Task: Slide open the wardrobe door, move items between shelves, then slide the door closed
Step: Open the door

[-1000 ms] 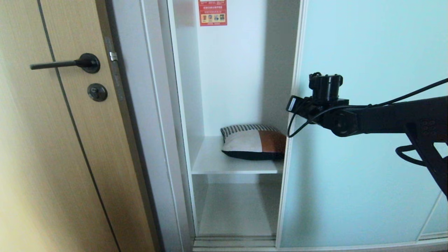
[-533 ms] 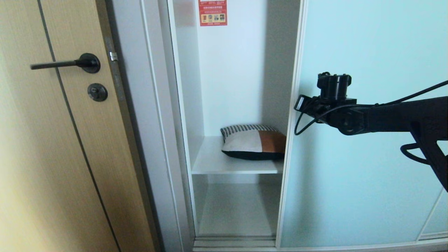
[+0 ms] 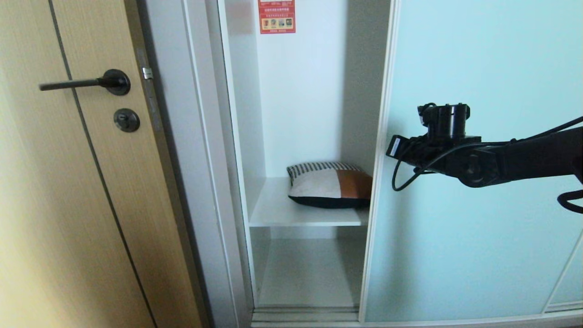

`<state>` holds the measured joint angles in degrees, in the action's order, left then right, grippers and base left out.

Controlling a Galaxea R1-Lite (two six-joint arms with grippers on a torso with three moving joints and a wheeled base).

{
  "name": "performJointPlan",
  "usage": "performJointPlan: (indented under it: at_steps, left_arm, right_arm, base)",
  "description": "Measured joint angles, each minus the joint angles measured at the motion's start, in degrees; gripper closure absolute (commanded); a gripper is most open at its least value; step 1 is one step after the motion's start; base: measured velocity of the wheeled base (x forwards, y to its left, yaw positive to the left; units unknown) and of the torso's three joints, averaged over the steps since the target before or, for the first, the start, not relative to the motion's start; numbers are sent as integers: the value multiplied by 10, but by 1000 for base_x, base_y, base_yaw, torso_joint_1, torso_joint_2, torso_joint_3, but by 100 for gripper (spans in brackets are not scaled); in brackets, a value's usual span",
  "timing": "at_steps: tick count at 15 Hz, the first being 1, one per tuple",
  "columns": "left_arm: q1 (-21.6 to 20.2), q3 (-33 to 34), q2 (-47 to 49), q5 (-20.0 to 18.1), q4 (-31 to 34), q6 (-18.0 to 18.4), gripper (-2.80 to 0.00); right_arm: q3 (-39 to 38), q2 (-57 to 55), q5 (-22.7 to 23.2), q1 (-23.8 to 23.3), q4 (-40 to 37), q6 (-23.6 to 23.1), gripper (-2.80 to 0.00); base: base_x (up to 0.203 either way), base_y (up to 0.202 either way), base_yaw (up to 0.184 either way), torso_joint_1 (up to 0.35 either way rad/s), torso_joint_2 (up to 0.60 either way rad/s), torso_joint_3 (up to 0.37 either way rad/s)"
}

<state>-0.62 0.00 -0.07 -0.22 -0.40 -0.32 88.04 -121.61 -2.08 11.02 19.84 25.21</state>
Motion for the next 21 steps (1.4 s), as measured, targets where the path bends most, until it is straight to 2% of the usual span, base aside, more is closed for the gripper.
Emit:
performJointPlan:
  at_steps: [3,8,12,15,18,21]
  left_arm:
    - [0,0,0,0,0,0,0]
    - [0,0,0,0,0,0,0]
    - [0,0,0,0,0,0,0]
    - [0,0,0,0,0,0,0]
    - [0,0,0,0,0,0,0]
    - [0,0,0,0,0,0,0]
  right_arm:
    - [-32,28,14,28,7,-3,0]
    - [-23,25,25,60,7,-9,0]
    - [55,-28,13,64,2,-17,0]
    - [129,-83,-24,59,-1,-18,0]
    - [193,-132,-40,49,-17,-17,0]
    - [224,-163,-57,42,-27,-19,0]
  base:
    - [0,0,0,0,0,0]
    - [0,0,0,0,0,0]
    - [0,0,0,0,0,0]
    - [0,0,0,0,0,0]
    - [0,0,0,0,0,0]
    - [0,0,0,0,0,0]
